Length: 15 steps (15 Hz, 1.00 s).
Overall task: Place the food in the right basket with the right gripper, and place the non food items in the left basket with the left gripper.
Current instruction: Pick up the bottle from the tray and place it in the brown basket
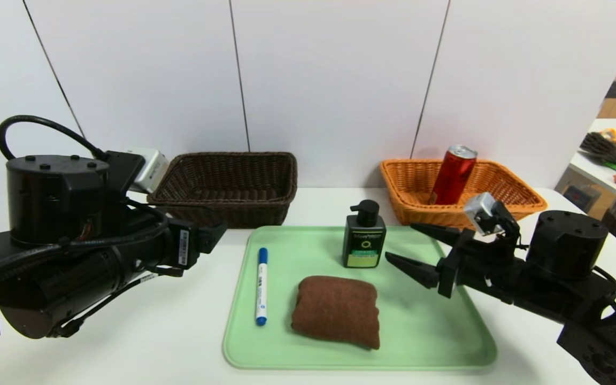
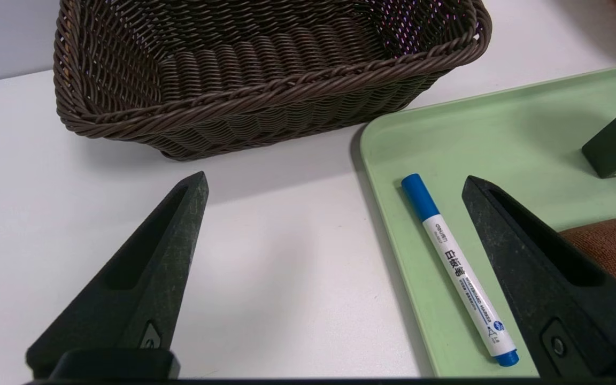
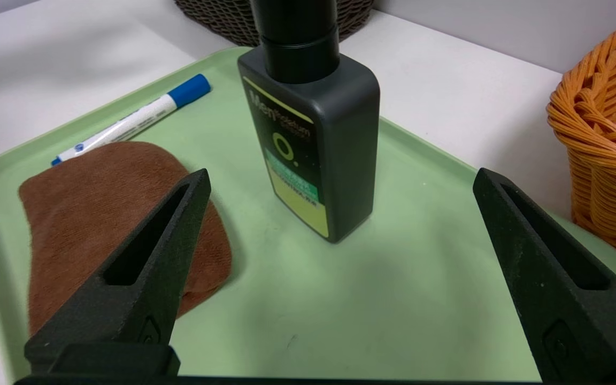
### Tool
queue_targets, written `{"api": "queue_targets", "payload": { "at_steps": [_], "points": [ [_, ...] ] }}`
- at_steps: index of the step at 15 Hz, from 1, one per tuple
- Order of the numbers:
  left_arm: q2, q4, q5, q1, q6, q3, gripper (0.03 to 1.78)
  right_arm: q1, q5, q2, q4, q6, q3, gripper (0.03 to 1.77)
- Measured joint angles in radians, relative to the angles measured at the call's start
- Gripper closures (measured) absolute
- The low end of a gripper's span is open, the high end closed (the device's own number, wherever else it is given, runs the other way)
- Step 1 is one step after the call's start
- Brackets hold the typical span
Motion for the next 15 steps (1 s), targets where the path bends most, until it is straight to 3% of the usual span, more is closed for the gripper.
{"api": "queue_targets", "payload": {
  "at_steps": [9, 15],
  "points": [
    [0.02, -0.005, 0.006, -0.001, 0.0, -0.001, 0.12, 0.077, -0.026, 0.116, 0.005, 0.006, -0.118, 0.11],
    [0.02, 0.0, 0.006, -0.001, 0.001, 0.001, 0.12, 0.087, -0.04, 0.168, 0.013, 0.007, -0.201, 0.11]
  ]
}}
